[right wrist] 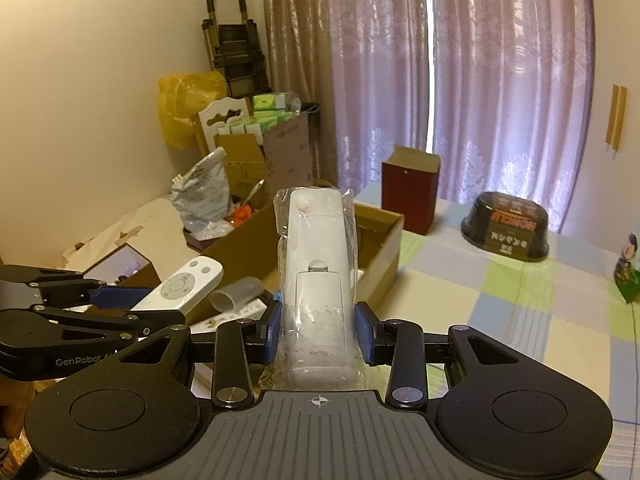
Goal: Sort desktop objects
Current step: 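Lift the remote and wrapped stick and carry both over the cardboard box, then lower the white remote into the box with the left tool and open it, then lower the wrapped stick into the box and open the right tool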
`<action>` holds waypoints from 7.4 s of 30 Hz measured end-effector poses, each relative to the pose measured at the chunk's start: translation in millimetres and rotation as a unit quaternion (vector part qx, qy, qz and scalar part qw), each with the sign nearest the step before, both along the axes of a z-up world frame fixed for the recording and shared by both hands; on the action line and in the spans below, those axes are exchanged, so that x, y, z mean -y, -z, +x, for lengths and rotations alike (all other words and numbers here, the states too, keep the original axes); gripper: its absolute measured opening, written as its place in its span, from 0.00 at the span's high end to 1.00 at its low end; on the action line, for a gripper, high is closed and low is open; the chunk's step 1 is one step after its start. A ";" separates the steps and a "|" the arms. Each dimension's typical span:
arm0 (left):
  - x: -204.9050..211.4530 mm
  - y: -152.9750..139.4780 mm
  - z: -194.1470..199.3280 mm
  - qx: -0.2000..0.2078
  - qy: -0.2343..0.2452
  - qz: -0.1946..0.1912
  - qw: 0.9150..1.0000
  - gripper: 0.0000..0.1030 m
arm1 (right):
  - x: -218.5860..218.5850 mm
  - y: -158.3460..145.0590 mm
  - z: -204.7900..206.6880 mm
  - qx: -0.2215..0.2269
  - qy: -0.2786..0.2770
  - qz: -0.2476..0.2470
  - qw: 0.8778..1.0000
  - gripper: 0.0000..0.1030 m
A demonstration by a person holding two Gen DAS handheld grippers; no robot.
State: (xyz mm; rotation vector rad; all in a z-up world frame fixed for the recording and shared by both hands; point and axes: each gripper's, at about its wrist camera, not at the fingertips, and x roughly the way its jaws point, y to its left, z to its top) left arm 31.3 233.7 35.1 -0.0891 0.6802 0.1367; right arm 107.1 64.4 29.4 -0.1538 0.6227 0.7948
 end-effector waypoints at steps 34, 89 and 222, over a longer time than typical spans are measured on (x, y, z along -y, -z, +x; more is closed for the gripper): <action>-54.7 12.7 39.6 -0.007 -0.015 0.012 1.000 0.66 | -79.2 22.9 46.6 -0.044 -0.013 -0.005 0.999 0.64; -63.8 68.3 97.7 -0.061 0.011 0.025 0.998 0.66 | -120.1 77.0 90.4 -0.099 0.007 -0.032 0.995 0.64; -61.7 40.1 53.1 -0.042 -0.007 0.069 0.997 0.01 | -95.8 38.3 66.3 -0.062 0.053 -0.013 0.997 0.00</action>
